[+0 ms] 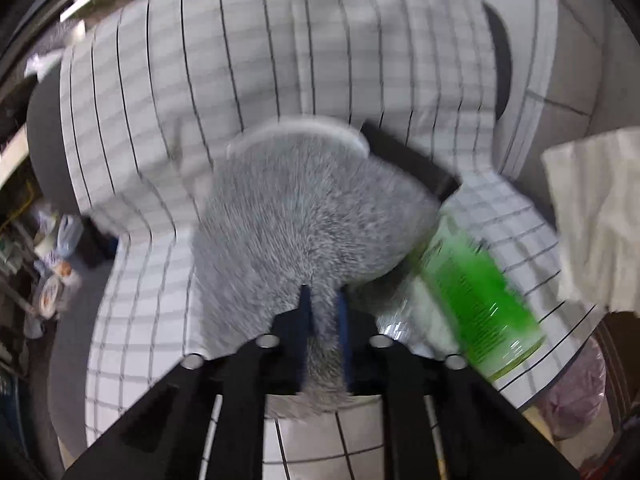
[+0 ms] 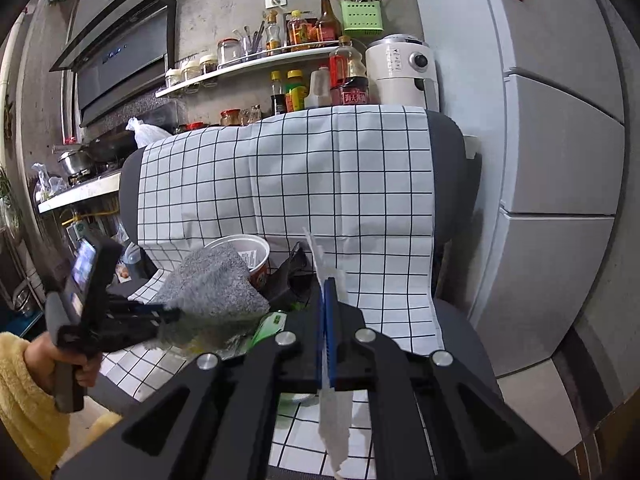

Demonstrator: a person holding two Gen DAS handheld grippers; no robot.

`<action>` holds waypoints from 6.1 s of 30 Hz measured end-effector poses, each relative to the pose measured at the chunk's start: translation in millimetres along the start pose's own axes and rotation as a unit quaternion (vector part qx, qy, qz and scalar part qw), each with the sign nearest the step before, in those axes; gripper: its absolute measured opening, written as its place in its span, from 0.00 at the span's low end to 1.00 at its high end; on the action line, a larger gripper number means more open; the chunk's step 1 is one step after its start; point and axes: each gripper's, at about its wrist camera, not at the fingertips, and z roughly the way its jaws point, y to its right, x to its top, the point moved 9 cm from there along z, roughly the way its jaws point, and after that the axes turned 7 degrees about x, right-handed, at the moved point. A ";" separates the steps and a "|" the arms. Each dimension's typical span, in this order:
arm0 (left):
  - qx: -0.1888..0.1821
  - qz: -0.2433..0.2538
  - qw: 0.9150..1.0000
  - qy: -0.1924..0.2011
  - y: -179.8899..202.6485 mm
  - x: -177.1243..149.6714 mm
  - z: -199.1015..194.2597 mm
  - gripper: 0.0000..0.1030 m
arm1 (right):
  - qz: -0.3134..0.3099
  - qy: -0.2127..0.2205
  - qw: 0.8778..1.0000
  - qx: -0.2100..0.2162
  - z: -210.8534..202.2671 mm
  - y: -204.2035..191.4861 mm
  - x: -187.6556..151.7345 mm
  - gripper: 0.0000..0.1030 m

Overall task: Collect trash
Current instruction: 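Grasp the grey fuzzy cloth with the left tool while the right tool lifts the tissue, then carry the cloth in the left tool and tissue in the right tool to the bin, then open the left tool over the bin while the right tool releases the tissue, then grasp the white sponge block with the left tool while the right tool returns to the chair, then grasp the green tea bottle with the right tool while the left tool holds the sponge, then carry both items to the bin and open the right tool to drop the bottle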

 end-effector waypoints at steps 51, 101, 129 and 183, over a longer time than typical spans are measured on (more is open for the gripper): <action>-0.431 0.200 0.880 0.011 412.8 -134.5 -146.2 0.07 | 0.199 -0.022 0.941 -0.273 -238.4 196.3 -175.3 0.02; -0.098 -0.005 0.995 0.018 95.0 -119.5 -74.0 0.47 | 0.175 -0.102 0.974 -0.106 -87.5 105.5 -159.9 0.39; 0.096 -0.176 0.979 -0.043 16.3 -63.6 33.5 0.81 | 0.082 -0.134 0.987 -0.017 10.7 8.7 -136.4 0.62; -0.122 -0.033 0.990 0.056 108.2 -76.1 -71.0 0.67 | 0.061 -0.063 0.994 -0.063 -6.5 20.1 -77.3 0.55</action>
